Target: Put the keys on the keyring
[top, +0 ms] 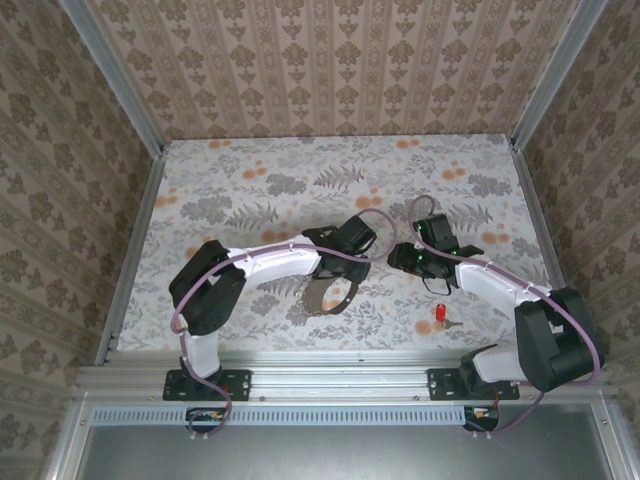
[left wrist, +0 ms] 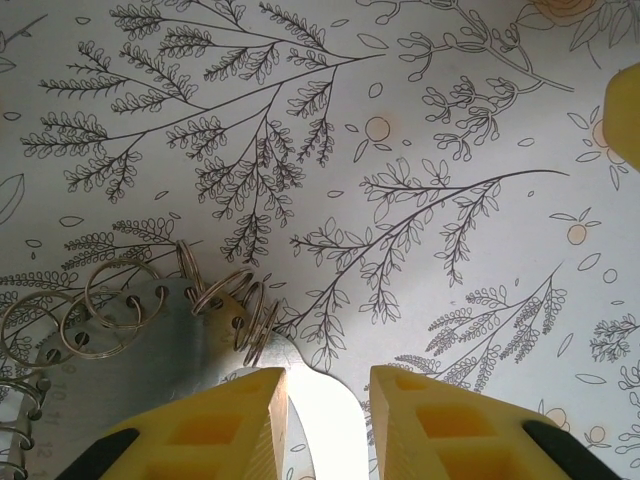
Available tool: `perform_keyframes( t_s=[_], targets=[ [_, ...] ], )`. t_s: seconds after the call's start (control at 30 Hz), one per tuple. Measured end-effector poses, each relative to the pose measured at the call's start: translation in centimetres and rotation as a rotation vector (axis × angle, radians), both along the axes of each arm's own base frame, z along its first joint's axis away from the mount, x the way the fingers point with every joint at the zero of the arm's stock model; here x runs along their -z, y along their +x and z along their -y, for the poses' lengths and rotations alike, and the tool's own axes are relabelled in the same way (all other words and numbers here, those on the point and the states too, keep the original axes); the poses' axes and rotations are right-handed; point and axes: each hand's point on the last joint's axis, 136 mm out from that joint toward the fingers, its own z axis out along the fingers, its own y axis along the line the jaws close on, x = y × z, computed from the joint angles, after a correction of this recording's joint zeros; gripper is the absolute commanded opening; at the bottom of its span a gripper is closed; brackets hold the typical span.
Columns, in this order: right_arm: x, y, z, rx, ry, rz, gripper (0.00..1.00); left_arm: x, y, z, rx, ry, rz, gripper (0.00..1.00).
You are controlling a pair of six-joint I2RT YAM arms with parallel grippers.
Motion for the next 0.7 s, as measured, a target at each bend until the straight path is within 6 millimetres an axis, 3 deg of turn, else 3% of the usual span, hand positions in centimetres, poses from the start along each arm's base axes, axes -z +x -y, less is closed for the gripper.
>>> perform_keyframes(
  t_s=[0.7],
  targets=[
    [0.0,0.1,0.0,0.0,0.007,0.0,0.5,1.5,0.5,-0.5,-0.029,0.035,0.014,0.3]
  ],
)
